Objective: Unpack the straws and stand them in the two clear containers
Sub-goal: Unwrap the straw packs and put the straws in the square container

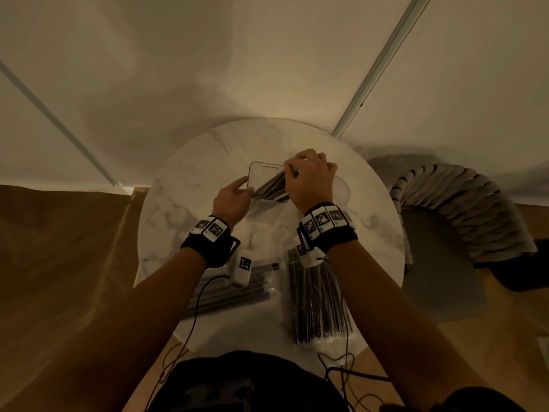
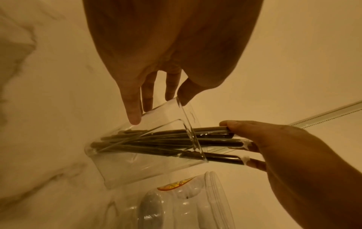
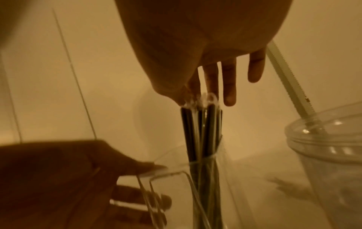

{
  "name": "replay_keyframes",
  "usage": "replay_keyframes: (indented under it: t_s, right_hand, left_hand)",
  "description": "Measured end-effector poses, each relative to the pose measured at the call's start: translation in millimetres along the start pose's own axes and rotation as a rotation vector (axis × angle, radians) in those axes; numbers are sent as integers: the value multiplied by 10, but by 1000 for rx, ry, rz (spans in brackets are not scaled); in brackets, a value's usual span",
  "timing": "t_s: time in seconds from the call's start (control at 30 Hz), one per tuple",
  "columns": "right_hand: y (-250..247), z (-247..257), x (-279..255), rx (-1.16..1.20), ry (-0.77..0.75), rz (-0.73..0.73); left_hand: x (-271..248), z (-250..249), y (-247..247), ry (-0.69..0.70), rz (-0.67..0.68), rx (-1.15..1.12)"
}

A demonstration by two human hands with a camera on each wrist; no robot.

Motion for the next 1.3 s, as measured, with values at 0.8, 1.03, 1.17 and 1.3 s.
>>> replay_keyframes:
  t_s: [0.8, 1.03, 1.17, 1.3]
  right_hand:
    - [-184, -120, -1163, 435, -115, -174]
    - [826, -381, -1842, 394, 78, 348]
    - [1249, -390, -1929, 245, -6, 618]
    - [1340, -358, -1899, 208, -15, 661]
  left_hand:
    - [-722, 566, -84, 21, 28, 545]
    - [-970, 1072, 240, -25, 241, 978]
    - [-1000, 1181, 287, -8, 202, 1016]
    - [-949, 1165, 270, 15, 215, 942]
Point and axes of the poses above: each hand's wrist, its own x-axis towards the middle knuckle, its own y-axis out of the palm, z = x × y, the point moved 5 cm from there along x, towards the middle knuckle, and after that the axes turned 7 degrees about z, right-handed, at the moved point
